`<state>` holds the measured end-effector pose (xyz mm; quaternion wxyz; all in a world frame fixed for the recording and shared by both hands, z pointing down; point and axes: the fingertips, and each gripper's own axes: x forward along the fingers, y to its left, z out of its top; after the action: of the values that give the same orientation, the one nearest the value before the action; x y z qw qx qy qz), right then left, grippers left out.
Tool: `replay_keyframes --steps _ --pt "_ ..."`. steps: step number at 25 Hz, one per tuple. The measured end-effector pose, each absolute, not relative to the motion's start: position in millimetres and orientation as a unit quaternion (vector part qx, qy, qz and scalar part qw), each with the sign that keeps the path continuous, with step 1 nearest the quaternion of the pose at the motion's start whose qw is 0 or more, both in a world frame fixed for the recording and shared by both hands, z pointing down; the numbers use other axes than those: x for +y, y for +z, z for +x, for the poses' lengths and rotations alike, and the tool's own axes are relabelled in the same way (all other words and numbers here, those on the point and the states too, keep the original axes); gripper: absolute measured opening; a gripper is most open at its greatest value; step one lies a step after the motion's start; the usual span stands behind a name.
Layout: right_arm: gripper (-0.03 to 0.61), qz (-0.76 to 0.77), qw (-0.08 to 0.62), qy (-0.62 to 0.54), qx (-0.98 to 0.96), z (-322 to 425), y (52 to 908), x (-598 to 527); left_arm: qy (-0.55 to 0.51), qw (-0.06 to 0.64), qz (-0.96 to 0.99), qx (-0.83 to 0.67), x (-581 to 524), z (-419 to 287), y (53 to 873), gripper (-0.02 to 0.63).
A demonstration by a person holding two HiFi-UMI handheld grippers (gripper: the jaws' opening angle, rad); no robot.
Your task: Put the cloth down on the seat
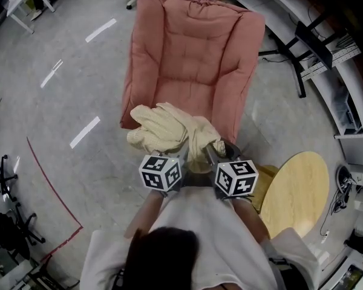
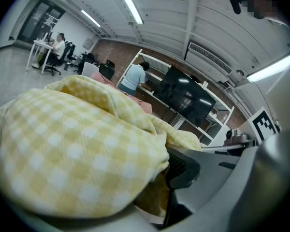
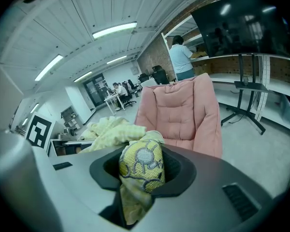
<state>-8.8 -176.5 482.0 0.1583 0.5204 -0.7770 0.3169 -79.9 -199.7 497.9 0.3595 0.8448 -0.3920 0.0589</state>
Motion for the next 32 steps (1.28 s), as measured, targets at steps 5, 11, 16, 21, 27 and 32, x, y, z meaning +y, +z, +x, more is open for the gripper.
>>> replay_keyframes --steps 5,11,16,21,27,32 --pt "0.141 0.523 0.151 0.322 -0.774 -8.2 484.5 -198.7 0.065 0.354 0.846 -0.394 -222.3 -79.6 498.9 0.156" --pt "0.141 0.522 0.140 0.344 -0.768 4.4 492.3 -225.6 0.076 0.356 0.841 -0.399 -248.9 -68.7 504.4 0.156" --pt "0.141 0.525 0.146 0.353 -0.761 6.9 506.9 -248.3 0.082 0.379 0.832 -0.397 -271.1 -66.7 521.0 0.156" --pt "0.141 0.527 0.153 0.356 -0.756 21.1 529.8 -280.6 0.082 0.398 0.825 -0.393 -303.6 -52.9 545.9 0.156" --pt "0.141 0.528 0.150 0.370 -0.749 27.7 569.3 -320.0 0.089 0.406 0.815 -0.404 -342.7 -47.5 583.6 0.156" --pt "0.141 0.531 0.159 0.381 -0.740 36.0 612.3 -344.9 0.092 0.426 0.804 -0.406 -367.2 -39.4 628.0 0.156"
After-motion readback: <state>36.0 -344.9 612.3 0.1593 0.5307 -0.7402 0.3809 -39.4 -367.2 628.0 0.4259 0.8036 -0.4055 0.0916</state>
